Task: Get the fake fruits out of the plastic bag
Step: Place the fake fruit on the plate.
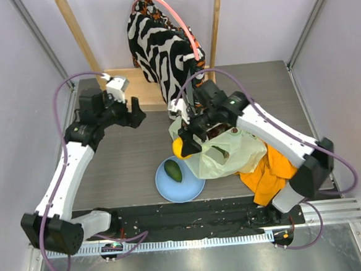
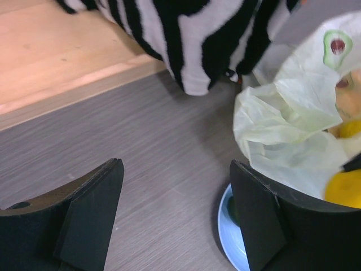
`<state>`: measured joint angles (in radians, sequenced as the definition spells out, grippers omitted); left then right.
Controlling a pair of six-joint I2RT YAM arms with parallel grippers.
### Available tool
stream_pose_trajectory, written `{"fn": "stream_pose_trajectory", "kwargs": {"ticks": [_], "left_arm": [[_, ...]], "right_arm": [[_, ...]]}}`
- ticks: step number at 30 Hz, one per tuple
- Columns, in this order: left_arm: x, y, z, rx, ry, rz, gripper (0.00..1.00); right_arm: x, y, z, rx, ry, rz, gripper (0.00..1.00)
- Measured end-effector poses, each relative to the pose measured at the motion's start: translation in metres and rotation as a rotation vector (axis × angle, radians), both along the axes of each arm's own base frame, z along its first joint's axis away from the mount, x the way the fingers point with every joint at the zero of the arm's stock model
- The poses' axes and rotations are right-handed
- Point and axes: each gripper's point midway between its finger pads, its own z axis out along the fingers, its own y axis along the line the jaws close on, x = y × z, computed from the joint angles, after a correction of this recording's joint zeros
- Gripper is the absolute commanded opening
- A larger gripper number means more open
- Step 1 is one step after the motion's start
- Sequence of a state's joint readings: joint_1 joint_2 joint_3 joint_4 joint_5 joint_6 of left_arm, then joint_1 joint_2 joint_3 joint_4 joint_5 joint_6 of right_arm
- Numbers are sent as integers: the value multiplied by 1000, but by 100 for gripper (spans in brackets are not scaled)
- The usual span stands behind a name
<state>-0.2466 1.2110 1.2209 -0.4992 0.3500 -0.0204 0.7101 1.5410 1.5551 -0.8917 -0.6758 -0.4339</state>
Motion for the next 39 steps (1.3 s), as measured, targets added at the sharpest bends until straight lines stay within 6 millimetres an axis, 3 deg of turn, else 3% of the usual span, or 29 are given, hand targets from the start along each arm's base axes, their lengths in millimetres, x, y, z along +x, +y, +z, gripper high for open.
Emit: {"fn": "stream_pose_trajectory", "kwargs": {"ticks": [2, 7, 15, 21, 23, 27, 28, 30, 35, 39], "left_arm": [[-6, 19, 14, -18, -40, 57, 82], [-24, 39, 32, -48, -106, 103, 82], [-42, 50, 26, -67, -115, 112, 82], [-49, 48, 22, -83, -110, 91, 82], [-51, 46, 21, -90, -106, 78, 82], [-53, 42, 19, -102, -95, 58, 83], [-53, 41, 19, -106, -90, 52, 82], [-52, 39, 17, -114, -78, 48, 82], [-50, 35, 12, -134, -55, 29, 82], [-50, 30, 11, -148, -52, -1, 82]], "right_arm": [[2, 7, -33, -66, 72, 25, 39], [-9, 8, -88, -208, 198, 96, 38], [-35, -1, -134, -358, 298, 211, 39], [-40, -3, -156, -420, 332, 219, 41], [-41, -3, -163, -439, 337, 218, 48], [-37, -1, -184, -482, 350, 204, 74], [-37, -1, -189, -495, 353, 200, 76], [-38, -1, -192, -505, 373, 185, 84], [-23, 0, -183, -521, 319, 145, 92], [-15, -9, -145, -487, 252, 118, 92]]}}
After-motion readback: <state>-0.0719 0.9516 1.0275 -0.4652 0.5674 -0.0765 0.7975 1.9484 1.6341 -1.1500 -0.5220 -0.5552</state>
